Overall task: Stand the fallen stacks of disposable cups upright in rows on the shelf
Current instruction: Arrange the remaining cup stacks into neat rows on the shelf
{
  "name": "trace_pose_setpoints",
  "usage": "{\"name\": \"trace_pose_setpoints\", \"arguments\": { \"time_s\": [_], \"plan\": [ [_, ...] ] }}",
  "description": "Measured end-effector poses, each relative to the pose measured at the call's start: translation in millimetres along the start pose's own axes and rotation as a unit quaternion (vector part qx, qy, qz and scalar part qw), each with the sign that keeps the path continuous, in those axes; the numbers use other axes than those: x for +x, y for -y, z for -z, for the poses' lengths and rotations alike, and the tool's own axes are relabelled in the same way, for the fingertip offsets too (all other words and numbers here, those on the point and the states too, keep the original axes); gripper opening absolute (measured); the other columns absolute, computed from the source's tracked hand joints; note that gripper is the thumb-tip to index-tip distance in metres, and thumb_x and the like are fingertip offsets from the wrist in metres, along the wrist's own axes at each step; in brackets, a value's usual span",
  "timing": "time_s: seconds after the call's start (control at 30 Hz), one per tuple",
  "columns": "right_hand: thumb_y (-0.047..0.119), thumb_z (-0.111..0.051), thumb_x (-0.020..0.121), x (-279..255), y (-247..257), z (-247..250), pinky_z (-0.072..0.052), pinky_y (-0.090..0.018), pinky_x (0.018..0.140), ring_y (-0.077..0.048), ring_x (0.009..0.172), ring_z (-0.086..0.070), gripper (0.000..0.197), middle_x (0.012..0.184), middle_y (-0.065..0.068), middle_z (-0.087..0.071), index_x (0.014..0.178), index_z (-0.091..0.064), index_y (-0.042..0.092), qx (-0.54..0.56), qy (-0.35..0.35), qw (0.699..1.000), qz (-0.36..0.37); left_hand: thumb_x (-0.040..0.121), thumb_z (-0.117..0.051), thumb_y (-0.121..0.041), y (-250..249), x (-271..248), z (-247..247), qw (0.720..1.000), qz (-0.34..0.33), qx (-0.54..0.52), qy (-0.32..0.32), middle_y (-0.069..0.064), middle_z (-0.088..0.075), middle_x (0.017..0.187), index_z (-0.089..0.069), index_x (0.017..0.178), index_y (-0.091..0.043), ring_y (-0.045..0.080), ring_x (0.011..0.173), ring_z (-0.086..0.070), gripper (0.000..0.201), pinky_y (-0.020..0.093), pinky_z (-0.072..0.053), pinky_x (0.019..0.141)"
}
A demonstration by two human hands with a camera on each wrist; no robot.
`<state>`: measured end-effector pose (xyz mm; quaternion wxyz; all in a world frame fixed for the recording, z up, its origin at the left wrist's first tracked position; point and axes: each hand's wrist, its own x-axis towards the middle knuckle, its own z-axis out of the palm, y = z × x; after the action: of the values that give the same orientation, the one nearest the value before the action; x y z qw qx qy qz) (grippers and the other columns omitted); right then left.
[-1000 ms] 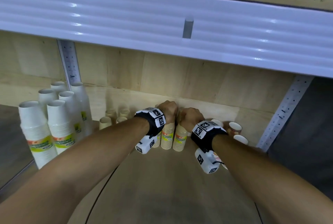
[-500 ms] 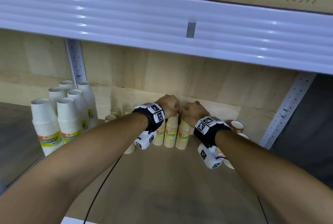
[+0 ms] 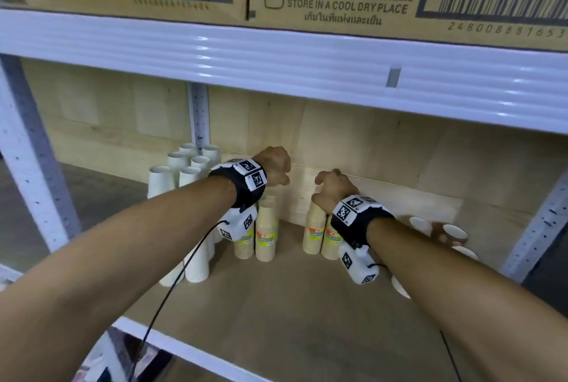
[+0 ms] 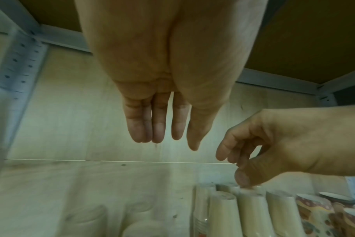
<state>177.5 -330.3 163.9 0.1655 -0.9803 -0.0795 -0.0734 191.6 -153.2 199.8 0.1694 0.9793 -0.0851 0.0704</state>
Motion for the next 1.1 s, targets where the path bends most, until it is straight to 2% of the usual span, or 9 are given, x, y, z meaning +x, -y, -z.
{"name": "trace_pose_setpoints", "arguments": {
  "time_s": [0.1,0.23,0.33,0.43,0.5,0.67,0.77,0.93,1.1],
  "plan": [
    [0.021,-0.062,0.082,-1.0,22.2,-9.2,-0.049,-0.037,0.091,-0.028,0.115,-0.054,0.042,0.126,-0.007,-0.052,0.123,-0.058,0.022,-0.005,0.003,1.000,0.018,0.087,-0.071,-0.027,20.2,-10.7,3.2,1.000,0.022,0.007,0.002,0.007,-0.055,0.130,-0.062,0.120,-0.011,0.025,0.115,-0.055,0.037,0.033,-0.048,0.095],
    [0.024,-0.062,0.082,-0.3,41.5,-25.0,-0.048,-0.034,0.086,-0.028,0.113,-0.057,0.042,0.127,-0.008,-0.054,0.124,-0.057,0.022,-0.003,0.023,0.999,0.042,0.091,-0.065,-0.028,38.5,-25.3,-1.4,0.999,0.038,0.026,0.012,0.004,-0.049,0.130,-0.059,0.121,-0.015,0.024,0.113,-0.054,0.034,0.029,-0.043,0.086],
    [0.027,-0.062,0.085,-1.9,53.9,-35.4,-0.050,-0.036,0.089,-0.030,0.113,-0.057,0.040,0.125,-0.009,-0.055,0.123,-0.058,0.019,0.005,0.037,0.998,0.056,0.091,-0.062,-0.025,47.3,-30.4,-9.8,0.998,0.047,0.026,0.035,0.004,-0.047,0.133,-0.057,0.124,-0.016,0.025,0.115,-0.052,0.034,0.029,-0.042,0.086],
    [0.036,-0.063,0.084,-3.8,64.8,-46.4,-0.054,-0.038,0.086,-0.030,0.104,-0.061,0.037,0.117,-0.008,-0.060,0.116,-0.062,0.017,0.017,0.041,0.997,0.064,0.091,-0.060,-0.019,52.9,-31.8,-20.5,0.997,0.055,0.028,0.041,0.005,-0.048,0.134,-0.056,0.127,-0.015,0.024,0.117,-0.052,0.036,0.027,-0.043,0.086],
    [0.032,-0.061,0.082,-5.0,71.4,-52.4,-0.056,-0.037,0.081,-0.029,0.098,-0.063,0.031,0.112,-0.009,-0.063,0.109,-0.065,0.017,0.023,0.044,0.996,0.069,0.091,-0.059,-0.016,54.2,-33.6,-26.6,0.997,0.061,0.038,0.036,0.005,-0.051,0.133,-0.057,0.127,-0.012,0.024,0.118,-0.054,0.036,0.026,-0.044,0.085],
    [0.032,-0.057,0.078,0.7,79.6,-68.6,-0.056,-0.036,0.073,-0.031,0.093,-0.064,0.029,0.104,-0.010,-0.062,0.101,-0.067,0.017,0.013,0.046,0.996,0.072,0.090,-0.056,-0.015,56.4,-37.3,-38.0,0.994,0.071,0.071,0.041,0.009,-0.063,0.118,-0.065,0.111,-0.008,0.025,0.107,-0.061,0.024,0.031,-0.050,0.085],
    [0.033,-0.062,0.077,3.4,81.4,-75.4,-0.046,-0.029,0.063,-0.033,0.090,-0.063,0.029,0.103,-0.013,-0.062,0.098,-0.065,0.013,0.022,0.051,0.996,0.065,0.093,-0.053,-0.017,58.2,-39.0,-41.7,0.994,0.057,0.082,0.051,0.011,-0.067,0.111,-0.067,0.106,-0.005,0.026,0.103,-0.063,0.023,0.032,-0.051,0.084],
    [0.035,-0.068,0.081,11.7,75.6,-87.3,-0.043,-0.028,0.071,-0.031,0.104,-0.061,0.046,0.119,-0.012,-0.057,0.120,-0.058,0.013,0.036,0.049,0.996,0.064,0.097,-0.049,-0.017,64.2,-40.6,-49.1,0.993,0.048,0.092,0.047,0.012,-0.068,0.107,-0.067,0.105,-0.003,0.027,0.101,-0.065,0.024,0.030,-0.048,0.079],
    [0.028,-0.071,0.081,12.8,73.2,-92.9,-0.049,-0.030,0.080,-0.029,0.110,-0.061,0.049,0.125,-0.010,-0.061,0.125,-0.058,0.013,0.068,0.042,0.995,0.059,0.094,-0.054,-0.010,67.1,-44.9,-55.6,0.995,0.048,0.089,0.026,0.014,-0.065,0.115,-0.064,0.110,-0.001,0.029,0.105,-0.063,0.021,0.030,-0.048,0.081]
  ]
}}
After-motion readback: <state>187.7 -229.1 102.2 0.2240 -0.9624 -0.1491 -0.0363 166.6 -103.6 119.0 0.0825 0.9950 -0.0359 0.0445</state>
